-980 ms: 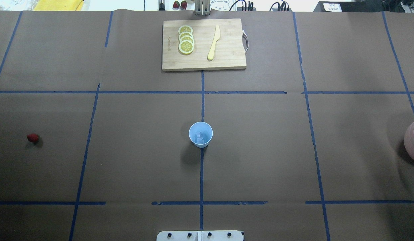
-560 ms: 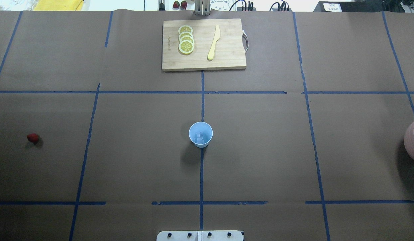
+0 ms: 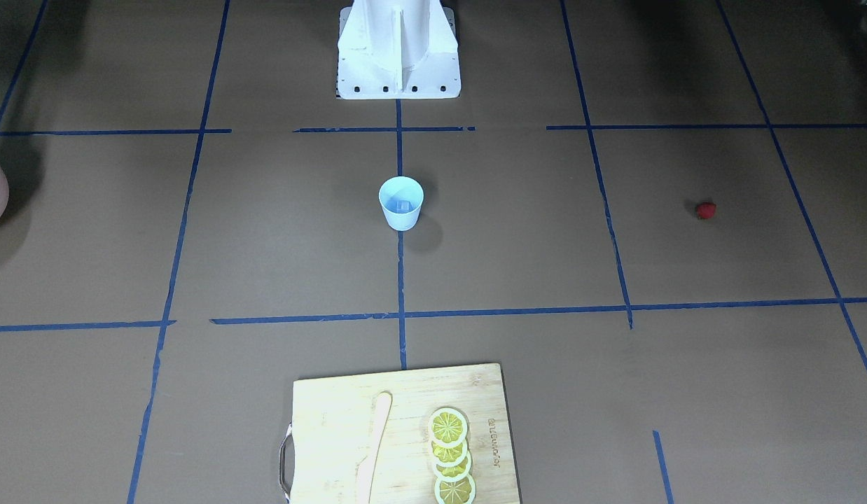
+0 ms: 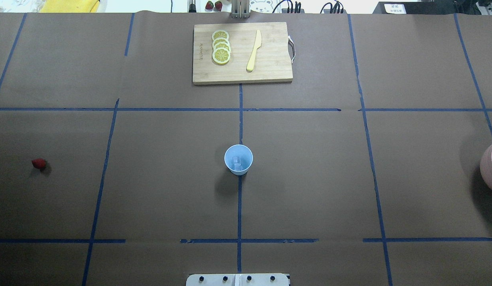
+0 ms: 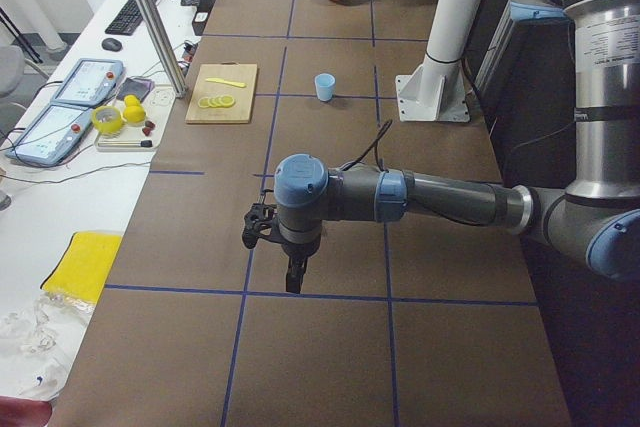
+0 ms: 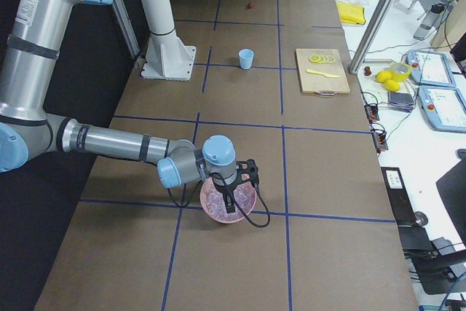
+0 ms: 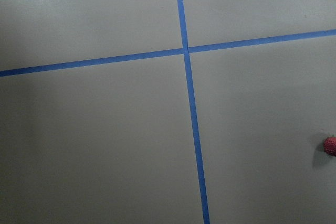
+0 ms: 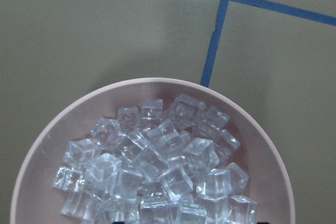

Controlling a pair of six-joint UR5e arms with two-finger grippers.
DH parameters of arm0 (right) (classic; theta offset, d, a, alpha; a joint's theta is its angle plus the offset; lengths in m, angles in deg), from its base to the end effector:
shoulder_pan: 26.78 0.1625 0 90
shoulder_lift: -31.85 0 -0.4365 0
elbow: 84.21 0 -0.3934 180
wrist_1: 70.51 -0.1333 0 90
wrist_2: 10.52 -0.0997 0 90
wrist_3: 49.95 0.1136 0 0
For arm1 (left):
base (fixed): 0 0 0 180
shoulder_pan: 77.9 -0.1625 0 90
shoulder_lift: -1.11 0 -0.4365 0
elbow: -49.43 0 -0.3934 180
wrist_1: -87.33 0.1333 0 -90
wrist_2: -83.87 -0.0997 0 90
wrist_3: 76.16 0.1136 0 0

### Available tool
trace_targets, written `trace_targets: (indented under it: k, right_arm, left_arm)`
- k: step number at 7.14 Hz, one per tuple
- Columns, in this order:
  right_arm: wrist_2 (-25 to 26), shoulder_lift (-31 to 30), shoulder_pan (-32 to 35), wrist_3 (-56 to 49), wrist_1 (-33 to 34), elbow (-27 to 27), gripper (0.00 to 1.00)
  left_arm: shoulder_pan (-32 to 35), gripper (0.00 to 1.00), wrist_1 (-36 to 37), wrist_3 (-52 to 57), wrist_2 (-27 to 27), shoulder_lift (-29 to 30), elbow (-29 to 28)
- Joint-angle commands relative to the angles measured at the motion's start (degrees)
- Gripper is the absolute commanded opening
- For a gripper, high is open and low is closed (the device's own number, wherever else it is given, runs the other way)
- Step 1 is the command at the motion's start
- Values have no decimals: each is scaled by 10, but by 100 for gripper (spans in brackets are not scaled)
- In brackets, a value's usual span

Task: Put ice and strawberries in cup
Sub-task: 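Grasp a third ice cube from the pink bowl with the right gripper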

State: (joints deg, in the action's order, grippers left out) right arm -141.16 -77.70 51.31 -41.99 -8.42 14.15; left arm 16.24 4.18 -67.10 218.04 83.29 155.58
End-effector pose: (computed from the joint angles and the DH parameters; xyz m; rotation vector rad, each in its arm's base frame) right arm -0.0163 -0.3646 0.7041 0.1539 -0.7424 -0.1691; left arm -0.0852 -0.4266 0.6168 0.1130 0.7632 0.0915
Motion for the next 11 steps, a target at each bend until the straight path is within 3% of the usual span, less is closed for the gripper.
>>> trace_targets:
  k: [1, 5, 6, 8, 9, 11]
  right_arm:
    - [10, -1, -22, 9, -5, -7, 77]
    - [19, -4, -39, 8, -5, -18, 69]
    - [19, -4, -39, 8, -5, -18, 63]
    - [19, 0, -40, 7, -5, -18, 24]
    - [19, 1, -40, 7, -5, -18, 22]
    - [19, 3, -41, 3, -5, -17, 4]
  left_arm:
    - [0, 100, 0, -1, 0, 0, 0]
    - [0, 100, 0, -1, 0, 0, 0]
    - [0, 100, 0, 0, 0, 0, 0]
    - [0, 100, 0, -1, 0, 0, 0]
    - [0, 100, 0, -1, 0, 0, 0]
    - [0, 100, -1, -1, 0, 0, 0]
